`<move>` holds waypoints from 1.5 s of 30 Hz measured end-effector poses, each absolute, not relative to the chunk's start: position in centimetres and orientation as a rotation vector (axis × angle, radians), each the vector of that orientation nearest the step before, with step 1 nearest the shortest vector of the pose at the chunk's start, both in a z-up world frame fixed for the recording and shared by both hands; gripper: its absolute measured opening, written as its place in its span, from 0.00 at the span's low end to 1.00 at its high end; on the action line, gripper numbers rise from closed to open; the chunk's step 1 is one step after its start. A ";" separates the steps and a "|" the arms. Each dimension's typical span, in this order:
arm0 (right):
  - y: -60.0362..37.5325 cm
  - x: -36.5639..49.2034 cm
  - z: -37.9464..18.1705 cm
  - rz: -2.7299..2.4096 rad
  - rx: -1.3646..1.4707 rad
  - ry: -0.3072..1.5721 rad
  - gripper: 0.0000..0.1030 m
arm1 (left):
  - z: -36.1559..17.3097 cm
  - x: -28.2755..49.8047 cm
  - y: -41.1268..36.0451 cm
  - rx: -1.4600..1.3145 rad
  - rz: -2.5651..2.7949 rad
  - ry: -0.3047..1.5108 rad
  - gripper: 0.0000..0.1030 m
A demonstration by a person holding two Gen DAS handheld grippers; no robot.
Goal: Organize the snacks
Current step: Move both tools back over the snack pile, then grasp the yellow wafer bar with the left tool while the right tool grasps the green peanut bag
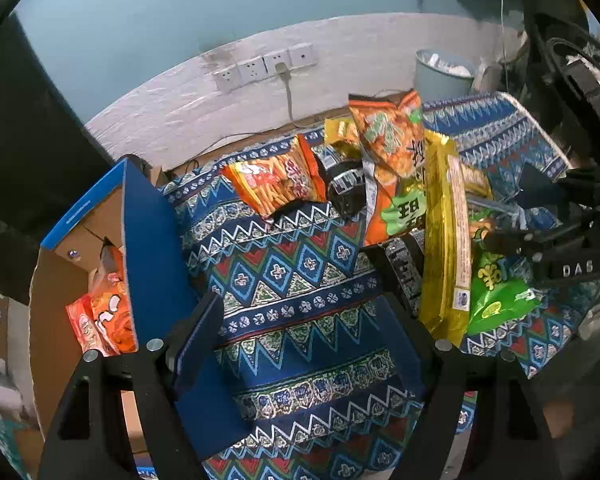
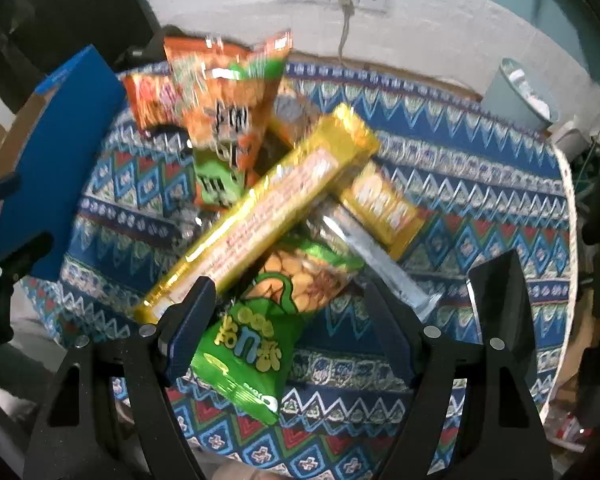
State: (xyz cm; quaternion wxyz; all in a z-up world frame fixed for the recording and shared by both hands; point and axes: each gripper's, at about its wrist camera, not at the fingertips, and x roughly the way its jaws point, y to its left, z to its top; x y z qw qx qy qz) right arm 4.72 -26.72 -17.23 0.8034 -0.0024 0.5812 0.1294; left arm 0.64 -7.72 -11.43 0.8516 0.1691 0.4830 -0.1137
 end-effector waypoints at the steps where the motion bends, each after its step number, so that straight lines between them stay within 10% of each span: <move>1: -26.6 4.7 -17.7 0.279 -0.007 1.258 0.75 | -11.6 0.7 -7.9 0.363 -0.238 1.020 0.77; 12: -26.7 5.0 -21.3 0.313 0.034 1.335 0.74 | -12.9 1.4 -9.1 0.380 -0.250 1.060 0.77; 17: -27.9 4.8 -22.4 0.341 0.086 1.381 0.37 | -13.2 1.6 -10.0 0.377 -0.270 1.075 0.77; 45: -34.7 3.3 -23.5 0.270 0.138 1.303 0.33 | -16.5 5.3 -19.3 0.348 -0.383 1.194 0.78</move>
